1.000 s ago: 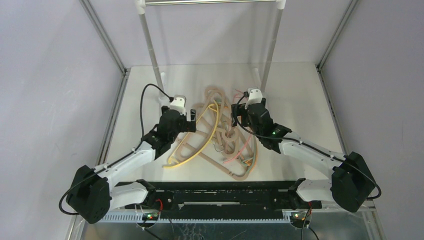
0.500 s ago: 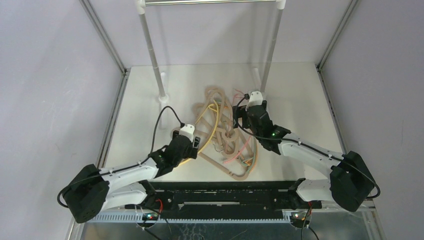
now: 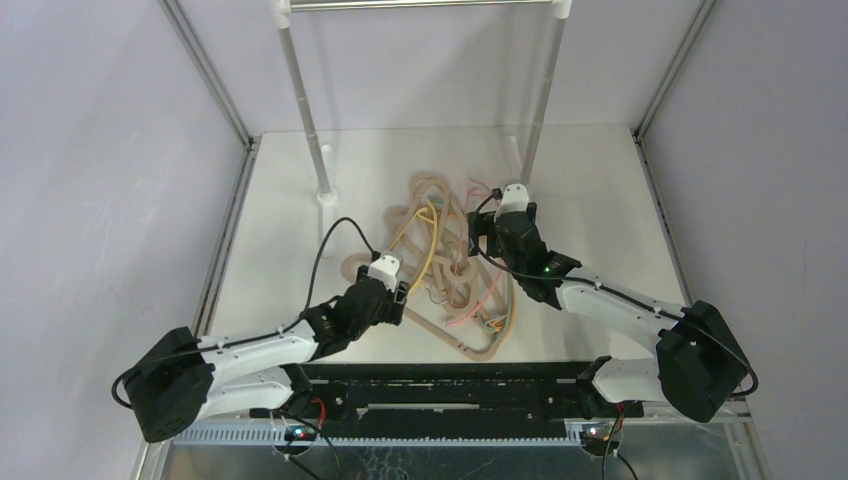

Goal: Organize the hangers

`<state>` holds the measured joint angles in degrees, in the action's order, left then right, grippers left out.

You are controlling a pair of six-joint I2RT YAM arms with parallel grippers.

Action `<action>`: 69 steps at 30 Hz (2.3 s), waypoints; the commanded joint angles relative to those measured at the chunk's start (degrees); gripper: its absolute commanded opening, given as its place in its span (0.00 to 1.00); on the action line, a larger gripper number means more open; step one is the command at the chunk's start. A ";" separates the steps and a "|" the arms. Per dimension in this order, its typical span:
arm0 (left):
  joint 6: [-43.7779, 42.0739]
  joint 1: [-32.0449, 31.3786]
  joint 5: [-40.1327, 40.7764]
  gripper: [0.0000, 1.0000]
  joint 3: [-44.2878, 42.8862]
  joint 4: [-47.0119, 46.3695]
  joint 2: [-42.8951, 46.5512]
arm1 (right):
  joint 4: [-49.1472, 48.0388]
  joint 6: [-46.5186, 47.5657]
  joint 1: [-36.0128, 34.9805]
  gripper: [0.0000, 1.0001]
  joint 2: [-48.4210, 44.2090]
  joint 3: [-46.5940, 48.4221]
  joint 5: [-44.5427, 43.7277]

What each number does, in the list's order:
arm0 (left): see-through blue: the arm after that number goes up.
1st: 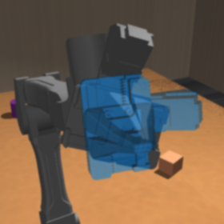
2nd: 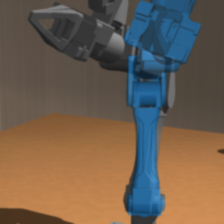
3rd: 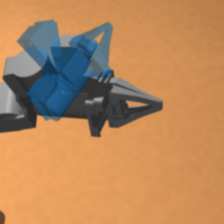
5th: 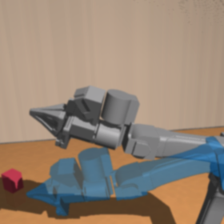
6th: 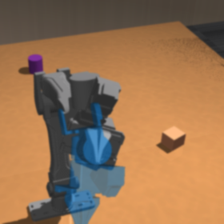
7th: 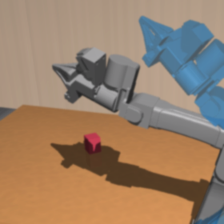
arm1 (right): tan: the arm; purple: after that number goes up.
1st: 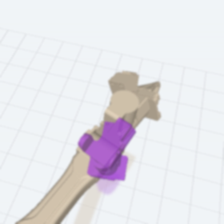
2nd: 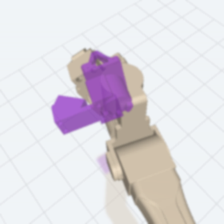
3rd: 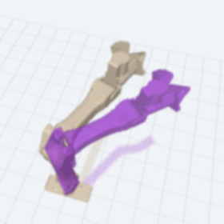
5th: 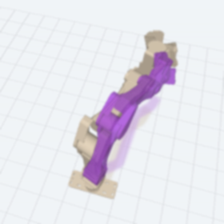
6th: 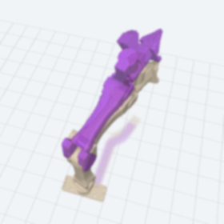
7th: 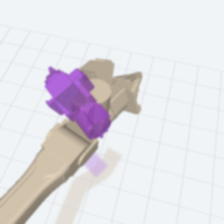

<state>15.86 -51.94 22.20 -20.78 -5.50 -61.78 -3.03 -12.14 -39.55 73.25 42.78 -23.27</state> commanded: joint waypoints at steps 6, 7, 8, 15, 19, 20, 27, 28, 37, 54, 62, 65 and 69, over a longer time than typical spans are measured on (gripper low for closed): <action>1.35 -0.66 -0.45 0.68 -1.47 -3.98 -7.04 | -2.75 -2.43 1.70 1.00 -0.04 -0.61 0.58; 1.43 -0.68 -0.56 0.68 -1.65 -4.18 -7.79 | -2.71 -2.51 1.87 1.00 -0.12 -0.68 0.59; 1.53 -0.70 -0.51 0.67 -1.78 -4.25 -8.47 | -2.77 -2.58 1.97 1.00 -0.13 -0.74 0.59; 1.98 -0.79 -0.45 0.46 -2.25 -4.04 -9.56 | -3.19 -3.13 3.13 1.00 -0.89 -1.70 0.66; 2.07 -0.87 -0.38 0.40 -2.38 -3.55 -8.69 | -3.18 -3.40 3.66 1.00 -1.01 -2.21 0.79; 2.01 -0.88 -0.52 0.37 -2.49 -3.36 -8.52 | -3.15 -3.50 3.83 1.00 -0.97 -2.24 0.77; 1.66 -1.03 -2.18 0.00 -5.80 2.09 -5.15 | -3.06 -3.87 4.51 1.00 -1.33 -2.67 0.77; 1.52 -1.10 -2.38 0.00 -6.36 2.66 -4.20 | -3.12 -3.90 4.68 1.00 -1.39 -2.69 0.77; 0.35 -1.14 -2.51 0.00 -12.81 10.07 3.49 | -2.92 -4.79 5.82 1.00 -2.77 -3.44 1.31; 0.75 12.42 -14.61 0.00 -37.13 1.75 -0.44 | -0.84 -5.45 6.96 1.00 -8.22 -4.93 -3.08; 10.35 18.84 -27.35 0.00 -51.42 -7.14 -14.24 | 2.76 -3.95 7.83 1.00 -15.90 -4.96 -5.48; 14.64 20.58 -30.11 0.00 -55.09 -10.93 -17.95 | 4.47 -3.26 8.05 1.00 -18.73 -4.96 -6.59; 23.10 23.59 -34.33 0.00 -57.62 -20.61 -21.81 | 6.24 -2.45 8.50 1.00 -21.98 -5.09 -7.98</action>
<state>29.34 -31.40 -5.54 -73.34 -11.35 -82.02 1.61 -16.14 -31.66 54.26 37.74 -28.53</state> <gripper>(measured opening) 0.026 1.000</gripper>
